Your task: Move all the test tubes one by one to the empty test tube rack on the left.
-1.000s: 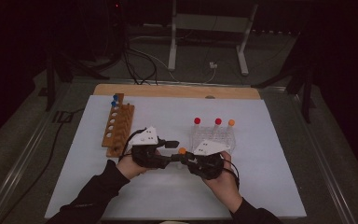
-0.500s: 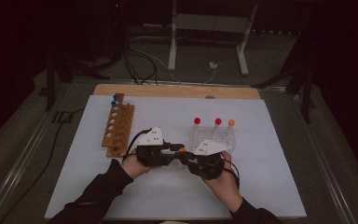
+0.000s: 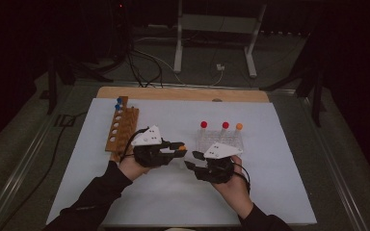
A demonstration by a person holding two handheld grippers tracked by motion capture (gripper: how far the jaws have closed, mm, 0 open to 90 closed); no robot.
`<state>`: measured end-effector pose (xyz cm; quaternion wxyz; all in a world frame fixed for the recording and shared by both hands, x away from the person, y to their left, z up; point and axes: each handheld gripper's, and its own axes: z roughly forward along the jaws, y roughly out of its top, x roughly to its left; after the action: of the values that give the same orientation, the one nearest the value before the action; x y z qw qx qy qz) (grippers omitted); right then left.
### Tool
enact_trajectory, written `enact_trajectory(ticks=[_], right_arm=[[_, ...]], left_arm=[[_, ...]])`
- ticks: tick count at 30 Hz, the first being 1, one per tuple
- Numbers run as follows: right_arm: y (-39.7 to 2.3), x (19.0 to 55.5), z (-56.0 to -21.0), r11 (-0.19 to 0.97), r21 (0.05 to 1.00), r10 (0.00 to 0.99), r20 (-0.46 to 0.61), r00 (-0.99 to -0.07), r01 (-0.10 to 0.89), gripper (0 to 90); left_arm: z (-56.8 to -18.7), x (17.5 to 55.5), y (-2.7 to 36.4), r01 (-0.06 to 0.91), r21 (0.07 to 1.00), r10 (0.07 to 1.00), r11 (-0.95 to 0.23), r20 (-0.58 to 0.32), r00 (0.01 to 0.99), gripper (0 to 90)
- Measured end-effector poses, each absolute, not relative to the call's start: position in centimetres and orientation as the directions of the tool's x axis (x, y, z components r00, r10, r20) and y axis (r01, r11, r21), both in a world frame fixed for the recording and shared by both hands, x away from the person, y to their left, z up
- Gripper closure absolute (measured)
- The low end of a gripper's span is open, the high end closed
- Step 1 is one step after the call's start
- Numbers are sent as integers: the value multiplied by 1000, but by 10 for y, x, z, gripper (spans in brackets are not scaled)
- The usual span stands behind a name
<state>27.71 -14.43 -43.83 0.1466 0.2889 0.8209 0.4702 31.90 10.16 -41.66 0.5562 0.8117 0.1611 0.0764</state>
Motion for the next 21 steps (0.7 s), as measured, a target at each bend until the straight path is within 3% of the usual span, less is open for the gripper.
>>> enact_trajectory(ticks=[3, 6, 21], right_arm=[[-146, 280, -438, 368, 857, 609, 72, -790, 362, 422], [-147, 279, -437, 352, 860, 622, 79, -779, 368, 379], [-148, 276, -433, 311, 886, 631, 78, -772, 344, 26]], left_arm=[[-411, 322, 112, 179, 929, 376, -324, -47, 926, 715], [-406, 326, 122, 183, 930, 405, -317, -42, 913, 715], [-387, 351, 178, 214, 933, 564, -288, -15, 825, 715]])
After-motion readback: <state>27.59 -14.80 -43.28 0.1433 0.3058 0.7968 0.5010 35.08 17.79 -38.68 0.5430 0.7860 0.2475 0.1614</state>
